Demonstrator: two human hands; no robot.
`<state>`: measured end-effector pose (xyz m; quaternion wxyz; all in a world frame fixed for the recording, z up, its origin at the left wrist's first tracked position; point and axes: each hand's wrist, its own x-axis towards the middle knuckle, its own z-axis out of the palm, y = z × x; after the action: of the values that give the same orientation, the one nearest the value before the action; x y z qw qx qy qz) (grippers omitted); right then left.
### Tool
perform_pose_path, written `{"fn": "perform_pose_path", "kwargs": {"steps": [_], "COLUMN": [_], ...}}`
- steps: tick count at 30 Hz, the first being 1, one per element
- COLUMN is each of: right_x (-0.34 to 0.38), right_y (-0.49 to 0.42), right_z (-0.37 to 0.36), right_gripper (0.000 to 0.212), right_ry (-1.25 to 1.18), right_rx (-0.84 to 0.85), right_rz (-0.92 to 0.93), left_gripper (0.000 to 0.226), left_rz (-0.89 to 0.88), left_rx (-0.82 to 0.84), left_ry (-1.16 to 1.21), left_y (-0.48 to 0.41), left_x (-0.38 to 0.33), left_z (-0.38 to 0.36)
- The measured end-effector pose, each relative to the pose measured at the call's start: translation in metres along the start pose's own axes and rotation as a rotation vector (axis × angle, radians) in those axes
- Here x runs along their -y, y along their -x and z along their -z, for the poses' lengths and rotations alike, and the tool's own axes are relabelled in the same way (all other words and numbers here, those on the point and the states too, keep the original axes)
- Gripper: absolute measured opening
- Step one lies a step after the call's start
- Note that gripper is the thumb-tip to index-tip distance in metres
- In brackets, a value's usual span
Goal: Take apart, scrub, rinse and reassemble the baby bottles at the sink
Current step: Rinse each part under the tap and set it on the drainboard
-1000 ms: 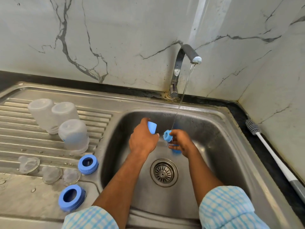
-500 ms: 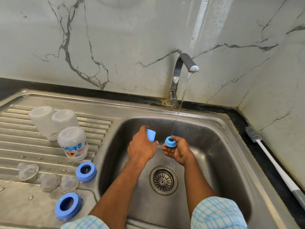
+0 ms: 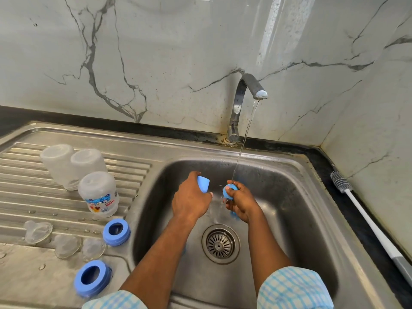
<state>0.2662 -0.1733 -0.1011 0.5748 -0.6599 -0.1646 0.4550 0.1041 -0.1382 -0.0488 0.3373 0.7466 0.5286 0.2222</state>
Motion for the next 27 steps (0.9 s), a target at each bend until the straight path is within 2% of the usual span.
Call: {"fn": "perform_pose_path", "kwargs": {"steps": [6, 12, 16, 19, 22, 24, 25, 27], "right_x": [0.006, 0.011, 0.022, 0.025, 0.03, 0.036, 0.037, 0.038], "right_y": [0.002, 0.012, 0.024, 0.034, 0.048, 0.059, 0.066, 0.079], "right_z": [-0.002, 0.003, 0.003, 0.004, 0.008, 0.011, 0.013, 0.018], "right_gripper": [0.025, 0.059, 0.066, 0.051, 0.01, 0.005, 0.008, 0.042], "right_ry": [0.091, 0.365, 0.423, 0.452, 0.489, 0.49, 0.496, 0.624], "right_rx": [-0.015, -0.112, -0.168, -0.17, -0.211, -0.2, -0.155, -0.076], "right_rz": [0.048, 0.202, 0.304, 0.337, 0.36, 0.305, 0.26, 0.25], "left_gripper": [0.068, 0.07, 0.073, 0.064, 0.059, 0.06, 0.06, 0.059], "left_rz": [0.001, -0.002, 0.007, -0.017, -0.085, -0.097, -0.101, -0.105], "left_rx": [0.006, 0.004, -0.011, 0.004, 0.016, 0.009, 0.005, 0.0], "left_ry": [-0.011, -0.006, 0.066, 0.074, 0.08, 0.112, 0.126, 0.154], "left_y": [-0.002, -0.003, -0.004, -0.003, 0.003, 0.01, 0.013, 0.021], "left_x": [0.001, 0.001, 0.0, 0.0, -0.002, -0.003, -0.004, -0.003], "left_z": [-0.002, -0.003, -0.004, -0.002, 0.001, 0.004, 0.006, 0.01]}}
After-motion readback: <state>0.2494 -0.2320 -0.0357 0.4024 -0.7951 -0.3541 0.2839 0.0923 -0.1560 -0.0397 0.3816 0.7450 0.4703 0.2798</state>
